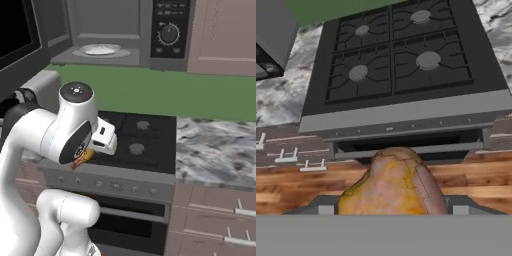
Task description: Transport the chicken drumstick from the fridge to the microwave and turn on the microwave.
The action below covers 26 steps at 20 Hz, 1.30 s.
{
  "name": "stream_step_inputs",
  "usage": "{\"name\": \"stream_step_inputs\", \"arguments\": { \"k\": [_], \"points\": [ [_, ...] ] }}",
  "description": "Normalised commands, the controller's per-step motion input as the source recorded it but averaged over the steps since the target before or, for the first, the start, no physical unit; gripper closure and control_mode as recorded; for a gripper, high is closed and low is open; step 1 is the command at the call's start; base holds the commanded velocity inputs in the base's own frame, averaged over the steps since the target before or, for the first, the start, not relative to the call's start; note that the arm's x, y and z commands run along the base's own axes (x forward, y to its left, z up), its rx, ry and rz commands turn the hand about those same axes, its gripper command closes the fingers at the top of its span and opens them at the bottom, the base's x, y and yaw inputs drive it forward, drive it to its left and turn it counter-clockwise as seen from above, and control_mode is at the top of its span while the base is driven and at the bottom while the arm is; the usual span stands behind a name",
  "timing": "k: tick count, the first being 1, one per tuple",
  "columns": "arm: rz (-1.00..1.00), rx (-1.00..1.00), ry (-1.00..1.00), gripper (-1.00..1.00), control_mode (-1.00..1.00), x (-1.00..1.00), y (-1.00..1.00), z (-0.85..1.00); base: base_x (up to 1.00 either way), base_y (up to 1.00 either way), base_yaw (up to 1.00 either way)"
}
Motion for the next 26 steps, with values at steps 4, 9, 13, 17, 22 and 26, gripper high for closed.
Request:
{"name": "stream_step_inputs", "arguments": {
  "k": [4, 9, 13, 17, 22, 26],
  "points": [
    [0.0, 0.0, 0.0, 1.0, 1.0, 0.0, 0.0, 0.0, 0.37, 0.08, 0.02],
    [0.0, 0.0, 0.0, 1.0, 1.0, 0.0, 0.0, 0.0, 0.37, 0.04, 0.05],
    [0.0, 0.0, 0.0, 1.0, 1.0, 0.0, 0.0, 0.0, 0.39, 0.08, 0.07],
    [0.0, 0.0, 0.0, 1.0, 1.0, 0.0, 0.0, 0.0, 0.42, 0.08, 0.08],
    [0.0, 0.0, 0.0, 1.0, 1.0, 0.0, 0.0, 0.0, 0.41, 0.06, 0.08],
    [0.0, 0.0, 0.0, 1.0, 1.0, 0.0, 0.0, 0.0, 0.4, 0.05, 0.08]
  ]
}}
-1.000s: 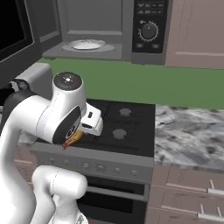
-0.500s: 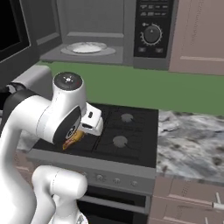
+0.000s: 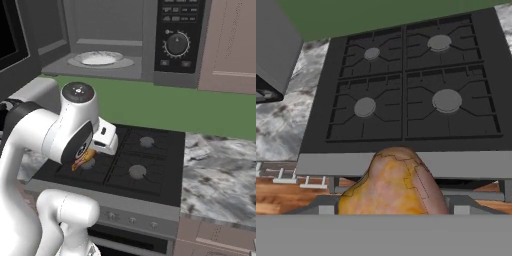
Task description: Transport the chicken drumstick from the fridge to the microwave and turn on the microwave.
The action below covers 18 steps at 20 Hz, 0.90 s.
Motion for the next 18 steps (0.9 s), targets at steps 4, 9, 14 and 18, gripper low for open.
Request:
{"name": "stream_step_inputs", "arguments": {
  "k": [4, 9, 14, 18],
  "points": [
    [0.0, 0.0, 0.0, 1.0, 1.0, 0.0, 0.0, 0.0, 0.36, 0.06, 0.07],
    [0.0, 0.0, 0.0, 1.0, 1.0, 0.0, 0.0, 0.0, 0.34, 0.06, 0.05],
    [0.0, 0.0, 0.0, 1.0, 1.0, 0.0, 0.0, 0.0, 0.03, 0.01, 0.0],
    [0.0, 0.0, 0.0, 1.0, 1.0, 0.0, 0.0, 0.0, 0.0, 0.0, 0.0]
  ]
}}
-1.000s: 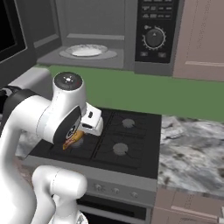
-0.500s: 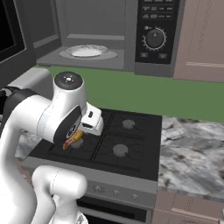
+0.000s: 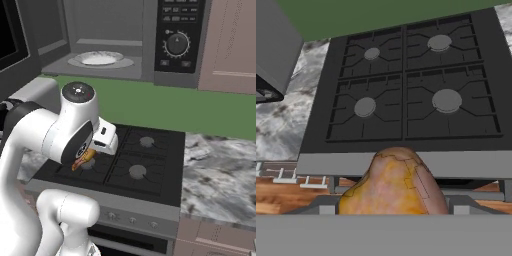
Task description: Transport the chicken drumstick from the fridge to the microwave and turn on the microwave.
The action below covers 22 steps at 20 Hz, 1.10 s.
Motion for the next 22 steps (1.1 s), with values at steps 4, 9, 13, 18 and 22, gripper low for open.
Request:
{"name": "stream_step_inputs", "arguments": {
  "k": [4, 9, 13, 18, 22],
  "points": [
    [0.0, 0.0, 0.0, 1.0, 1.0, 0.0, 0.0, 0.0, 0.0, 0.0, 0.0],
    [0.0, 0.0, 0.0, 1.0, 1.0, 0.0, 0.0, 0.0, 0.0, 0.0, 0.0],
    [0.0, 0.0, 0.0, 1.0, -1.0, 0.0, 0.0, 0.0, 0.0, 0.0, 0.0],
    [0.0, 0.0, 0.0, 1.0, -1.0, 0.0, 0.0, 0.0, 0.0, 0.0, 0.0],
    [0.0, 0.0, 0.0, 1.0, -1.0, 0.0, 0.0, 0.0, 0.0, 0.0, 0.0]
  ]
}}
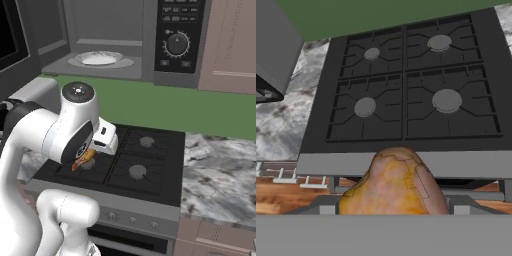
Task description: Transport the chicken drumstick from the fridge to the microwave and turn on the microwave.
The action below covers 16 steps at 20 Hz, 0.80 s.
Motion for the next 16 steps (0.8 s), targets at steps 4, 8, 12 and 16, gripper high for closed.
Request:
{"name": "stream_step_inputs", "arguments": {
  "k": [4, 8, 12, 16],
  "points": [
    [0.0, 0.0, 0.0, 1.0, -1.0, 0.0, 0.0, 0.0, 0.0, 0.0, 0.0],
    [0.0, 0.0, 0.0, 1.0, -1.0, -0.03, 0.01, 0.0, 0.0, 0.0, 0.0],
    [0.0, -0.04, -0.01, 1.0, -1.0, 0.0, 0.12, 0.02, 0.0, 0.0, 0.0],
    [0.0, -0.08, -0.05, 1.0, -1.0, 0.13, 0.24, 0.26, 0.0, 0.0, 0.0]
  ]
}}
